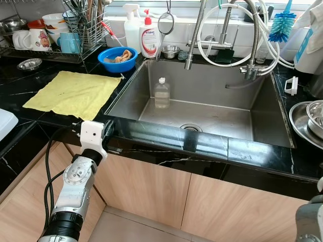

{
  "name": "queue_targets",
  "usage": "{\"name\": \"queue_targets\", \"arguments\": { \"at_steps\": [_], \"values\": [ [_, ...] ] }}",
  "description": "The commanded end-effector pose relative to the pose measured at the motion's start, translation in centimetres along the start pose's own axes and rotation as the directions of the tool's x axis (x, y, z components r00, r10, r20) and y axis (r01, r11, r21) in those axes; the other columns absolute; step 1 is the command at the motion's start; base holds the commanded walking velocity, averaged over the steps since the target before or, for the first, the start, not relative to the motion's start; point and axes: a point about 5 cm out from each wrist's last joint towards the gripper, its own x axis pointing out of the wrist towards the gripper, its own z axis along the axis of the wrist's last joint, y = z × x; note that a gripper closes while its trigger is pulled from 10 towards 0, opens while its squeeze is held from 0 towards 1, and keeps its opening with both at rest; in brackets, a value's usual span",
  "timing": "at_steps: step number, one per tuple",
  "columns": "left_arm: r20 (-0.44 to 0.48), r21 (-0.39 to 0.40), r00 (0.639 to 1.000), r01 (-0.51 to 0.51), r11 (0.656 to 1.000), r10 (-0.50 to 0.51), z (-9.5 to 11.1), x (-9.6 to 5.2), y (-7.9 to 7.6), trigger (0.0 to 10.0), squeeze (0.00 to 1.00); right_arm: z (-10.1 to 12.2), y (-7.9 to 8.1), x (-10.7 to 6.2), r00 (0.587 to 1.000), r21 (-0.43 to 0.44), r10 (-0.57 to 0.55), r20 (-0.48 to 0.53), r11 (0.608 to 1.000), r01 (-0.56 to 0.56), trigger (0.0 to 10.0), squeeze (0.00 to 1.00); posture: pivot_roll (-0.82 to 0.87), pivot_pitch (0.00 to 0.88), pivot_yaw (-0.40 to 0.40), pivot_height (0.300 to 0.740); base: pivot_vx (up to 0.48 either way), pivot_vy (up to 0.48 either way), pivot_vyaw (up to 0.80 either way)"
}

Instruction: Kitchen organization

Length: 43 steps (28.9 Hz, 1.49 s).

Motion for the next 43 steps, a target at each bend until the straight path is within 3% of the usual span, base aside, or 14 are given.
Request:
{"name": "queue_targets", "arguments": {
  "at_steps": [1, 7, 18, 36, 37, 38, 39, 40, 41, 42, 43],
  "values": [
    [-0.011, 0.004, 1.000, -0.006, 1.000, 0.006, -0.2, 0.0, 0.3, 10.0, 0.00, 0.4, -0.2, -0.1, 1.000, 0.058, -0.028, 0.006, 0.998, 0.028, 10.0, 0.00, -0.06, 0.000, 0.038, 0.740, 0.000, 0.000, 0.00],
    [-0.010, 0.005, 1.000, -0.006, 1.000, 0.006, -0.2, 0.0, 0.3, 10.0, 0.00, 0.4, -1.4, 0.9, 0.995, 0.124, -0.102, -0.009, 0.987, 0.102, 10.0, 0.00, -0.06, 0.000, 0.038, 0.740, 0.000, 0.000, 0.00],
    [-0.009, 0.004, 1.000, -0.007, 1.000, 0.007, -0.1, -0.1, 0.3, 10.0, 0.00, 0.2, -2.1, 1.9, 0.990, 0.207, -0.138, -0.039, 0.968, 0.143, 10.0, 0.00, -0.06, 0.000, 0.038, 0.740, 0.000, 0.000, 0.00],
    [-0.007, 0.004, 1.000, -0.006, 1.000, 0.006, -0.2, -0.1, 0.1, 10.0, 0.00, -0.1, -1.7, 3.5, 0.992, 0.235, -0.117, -0.050, 0.964, 0.125, 10.0, 0.00, -0.05, 0.000, 0.034, 0.740, 0.000, 0.000, 0.00],
    [-0.007, 0.004, 1.000, -0.005, 1.000, 0.005, -0.2, -0.1, 0.1, 10.0, 0.00, -0.1, -1.7, 3.6, 0.992, 0.236, -0.113, -0.047, 0.964, 0.121, 3.1, 0.00, -0.05, 0.000, 0.034, 0.740, 0.000, 0.000, 0.00],
    [-0.007, 0.004, 1.000, -0.005, 1.000, 0.005, -0.2, -0.2, 0.1, 10.0, 0.00, -0.1, -1.7, 3.6, 0.993, 0.236, -0.113, -0.047, 0.964, 0.121, 3.1, 0.00, -0.05, 0.000, 0.034, 0.740, 0.000, 0.000, 0.00],
    [-0.007, 0.004, 1.000, -0.005, 1.000, 0.005, -0.2, -0.2, 0.1, 10.0, 0.00, -0.1, -1.7, 3.6, 0.993, 0.236, -0.113, -0.047, 0.964, 0.121, 0.0, 0.00, -0.05, 0.000, 0.034, 0.740, 0.000, 0.000, 0.00],
    [-0.007, 0.004, 1.000, -0.004, 1.000, 0.004, -0.2, -0.2, 0.1, 10.0, 0.00, -0.1, -1.7, 3.6, 0.992, 0.236, -0.113, -0.046, 0.964, 0.121, 0.0, 0.00, -0.05, 0.000, 0.034, 0.740, 0.000, 0.000, 0.00],
    [-0.007, 0.004, 1.000, -0.004, 1.000, 0.004, -0.2, -0.2, 0.1, 10.0, 0.00, -0.1, -1.7, 3.7, 0.992, 0.236, -0.115, -0.046, 0.964, 0.122, 1.3, 0.00, -0.05, 0.000, 0.034, 0.740, 0.000, 0.000, 0.00],
    [-0.007, 0.004, 1.000, -0.004, 1.000, 0.004, -0.2, -0.2, 0.1, 10.0, 0.00, -0.1, -1.7, 3.7, 0.992, 0.237, -0.115, -0.045, 0.964, 0.122, 3.5, 0.00, -0.05, 0.000, 0.034, 0.740, 0.000, 0.000, 0.00],
    [-0.007, 0.004, 1.000, -0.003, 1.000, 0.003, -0.2, -0.2, 0.1, 10.0, 0.00, -0.1, -1.7, 3.7, 0.992, 0.238, -0.115, -0.045, 0.964, 0.122, 3.5, 0.00, -0.05, 0.000, 0.034, 0.740, 0.000, 0.000, 0.00]
  ]
}}
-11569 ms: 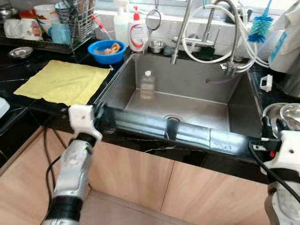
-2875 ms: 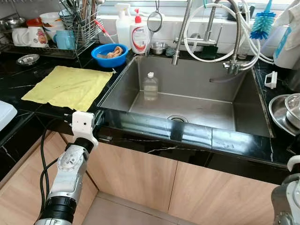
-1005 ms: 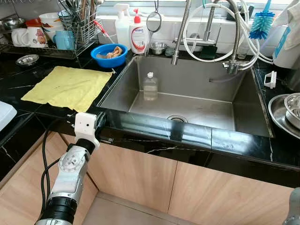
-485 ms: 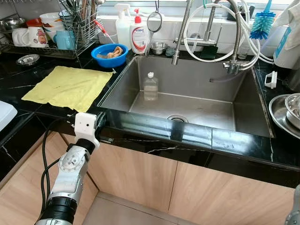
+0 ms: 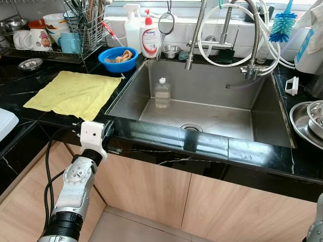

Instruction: Kitchen organization

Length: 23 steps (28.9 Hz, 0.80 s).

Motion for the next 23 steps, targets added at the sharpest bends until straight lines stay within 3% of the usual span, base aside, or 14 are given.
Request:
{"name": "queue_targets", "arguments": {
  "at_steps": [1, 2, 3, 13, 14, 15, 16, 17, 18, 23],
  "values": [
    [-0.006, 0.005, 1.000, -0.002, 1.000, 0.003, -0.15, -0.19, 0.13, 10.0, 0.00, 0.14, 0.08, 0.19, 1.000, 0.012, 0.002, 0.007, 1.000, -0.002, 3.6, 0.00, -0.05, 0.000, 0.035, 0.740, 0.000, 0.000, 0.00],
    [-0.006, 0.004, 1.000, -0.002, 1.000, 0.002, -0.16, -0.20, 0.13, 10.0, 0.00, 0.14, 0.08, 0.22, 1.000, 0.009, 0.003, 0.007, 1.000, -0.003, 9.3, 0.00, -0.05, 0.000, 0.034, 0.740, 0.000, 0.000, 0.00],
    [-0.006, 0.004, 1.000, -0.002, 1.000, 0.002, -0.17, -0.20, 0.11, 10.0, 0.00, 0.13, 0.05, 0.25, 1.000, 0.008, 0.002, 0.007, 1.000, -0.002, 10.0, 0.00, -0.05, 0.000, 0.034, 0.740, 0.000, 0.000, 0.00],
    [-0.007, 0.008, 1.000, -0.002, 1.000, 0.002, -0.12, -0.17, 0.19, 10.0, 0.00, -0.28, -0.65, 0.40, 0.999, 0.036, -0.038, -0.014, 0.999, 0.039, 10.0, 0.00, -0.04, 0.000, 0.036, 0.740, 0.000, 0.000, 0.00],
    [-0.007, 0.008, 1.000, -0.002, 1.000, 0.002, -0.12, -0.17, 0.20, 10.0, 0.00, -0.27, -0.65, 0.41, 0.999, 0.035, -0.037, -0.013, 0.999, 0.037, 7.3, 0.00, -0.04, 0.000, 0.036, 0.740, 0.000, 0.000, 0.00],
    [-0.007, 0.008, 1.000, -0.002, 1.000, 0.002, -0.11, -0.17, 0.21, 10.0, 0.00, -0.26, -0.64, 0.41, 0.999, 0.035, -0.036, -0.013, 0.999, 0.036, 7.3, 0.00, -0.04, 0.000, 0.036, 0.740, 0.000, 0.000, 0.00],
    [-0.007, 0.009, 1.000, -0.003, 1.000, 0.003, -0.09, -0.17, 0.23, 10.0, 0.00, -0.24, -0.62, 0.42, 0.999, 0.036, -0.035, -0.011, 0.999, 0.035, 1.6, 0.00, -0.04, 0.000, 0.036, 0.740, 0.000, 0.000, 0.00],
    [-0.007, 0.009, 1.000, -0.003, 1.000, 0.003, -0.09, -0.16, 0.24, 10.0, 0.00, -0.23, -0.60, 0.43, 0.999, 0.036, -0.034, -0.010, 0.999, 0.034, 1.6, 0.00, -0.04, 0.000, 0.036, 0.740, 0.000, 0.000, 0.00],
    [-0.007, 0.009, 1.000, -0.003, 1.000, 0.004, -0.10, -0.17, 0.24, 10.0, 0.00, -0.24, -0.60, 0.43, 0.999, 0.035, -0.033, -0.010, 0.999, 0.033, 0.4, 0.00, -0.04, 0.000, 0.035, 0.740, 0.000, 0.000, 0.00],
    [-0.008, 0.010, 1.000, -0.005, 1.000, 0.005, -0.10, -0.13, 0.30, 10.0, 0.00, -0.17, -0.51, 0.55, 1.000, 0.038, -0.022, -0.005, 0.999, 0.022, 3.9, 0.00, -0.04, 0.000, 0.037, 0.740, 0.000, 0.000, 0.00]
  ]
}}
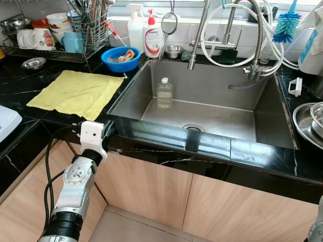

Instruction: Kitchen organization

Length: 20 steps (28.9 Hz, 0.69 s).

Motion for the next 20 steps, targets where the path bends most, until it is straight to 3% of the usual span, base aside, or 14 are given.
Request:
{"name": "queue_targets", "arguments": {
  "at_steps": [1, 2, 4, 16, 18, 19, 20],
  "values": [
    [-0.007, 0.010, 1.000, -0.005, 1.000, 0.005, -0.09, -0.12, 0.29, 10.0, 0.00, 0.03, 0.04, 0.14, 1.000, 0.008, 0.000, 0.001, 1.000, 0.000, 3.9, 0.00, -0.04, 0.000, 0.037, 0.740, 0.000, 0.000, 0.00],
    [-0.007, 0.011, 1.000, -0.006, 1.000, 0.006, -0.08, -0.11, 0.31, 10.0, 0.00, 0.10, 0.14, 0.18, 1.000, 0.009, 0.004, 0.004, 1.000, -0.004, 7.4, 0.00, -0.04, 0.000, 0.038, 0.740, 0.000, 0.000, 0.00],
    [-0.007, 0.011, 1.000, -0.006, 1.000, 0.006, -0.08, -0.10, 0.32, 10.0, 0.00, 0.12, 0.22, 0.19, 1.000, 0.008, 0.007, 0.006, 1.000, -0.007, 10.0, 0.00, -0.04, 0.000, 0.038, 0.740, 0.000, 0.000, 0.00],
    [-0.005, 0.011, 1.000, -0.011, 1.000, 0.011, -0.05, -0.06, 0.39, 10.0, 0.00, 0.03, 0.30, 0.26, 1.000, 0.007, 0.011, 0.002, 1.000, -0.011, 10.0, 0.00, -0.04, 0.000, 0.036, 0.740, 0.000, 0.000, 0.00],
    [-0.004, 0.011, 1.000, -0.011, 1.000, 0.011, -0.03, -0.07, 0.40, 10.0, 0.00, 0.04, 0.35, 0.26, 1.000, 0.009, 0.012, 0.003, 1.000, -0.012, 9.5, 0.00, -0.04, 0.000, 0.036, 0.740, 0.000, 0.000, 0.00],
    [-0.005, 0.012, 1.000, -0.010, 1.000, 0.010, -0.04, -0.06, 0.37, 10.0, 0.00, 0.08, 0.45, 0.28, 1.000, 0.010, 0.016, 0.005, 1.000, -0.016, 1.0, 0.00, -0.04, 0.000, 0.035, 0.740, 0.000, 0.000, 0.00],
    [-0.005, 0.011, 1.000, -0.011, 1.000, 0.011, -0.03, -0.05, 0.38, 10.0, 0.00, 0.10, 0.48, 0.29, 1.000, 0.011, 0.017, 0.007, 1.000, -0.017, 0.0, 0.00, -0.04, 0.000, 0.035, 0.740, 0.000, 0.000, 0.00]
  ]
}}
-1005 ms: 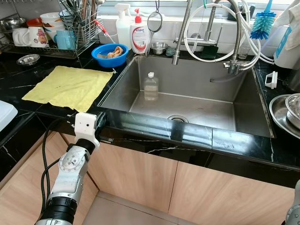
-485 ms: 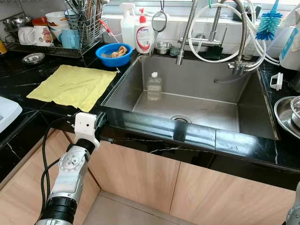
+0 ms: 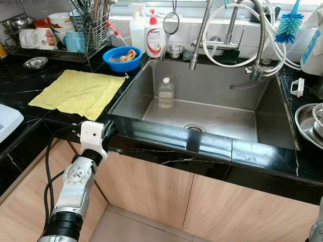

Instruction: Kitchen organization

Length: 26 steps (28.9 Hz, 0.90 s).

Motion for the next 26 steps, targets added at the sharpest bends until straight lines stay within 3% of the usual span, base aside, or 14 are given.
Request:
{"name": "queue_targets", "arguments": {
  "at_steps": [1, 19, 26],
  "values": [
    [-0.004, 0.009, 1.000, -0.012, 1.000, 0.012, 0.0, 0.0, 0.4, 10.0, 0.00, -0.1, 0.4, 0.1, 1.000, 0.013, 0.010, -0.003, 1.000, -0.010, 0.0, 0.00, -0.04, 0.000, 0.035, 0.740, 0.000, 0.000, 0.00],
    [-0.002, 0.012, 1.000, -0.013, 1.000, 0.013, 0.0, 0.0, 0.5, 10.0, 0.00, -0.1, 1.0, 0.0, 0.999, 0.027, 0.036, -0.006, 0.999, -0.036, 0.0, 0.00, -0.04, 0.000, 0.036, 0.740, 0.000, 0.000, 0.00],
    [0.000, 0.014, 1.000, -0.015, 1.000, 0.015, 0.1, 0.1, 0.6, 10.0, 0.00, 0.0, 2.0, -0.2, 0.997, 0.020, 0.082, 0.001, 0.996, -0.082, 0.0, 0.00, -0.03, 0.000, 0.037, 0.740, 0.000, 0.000, 0.00]
  ]
}}
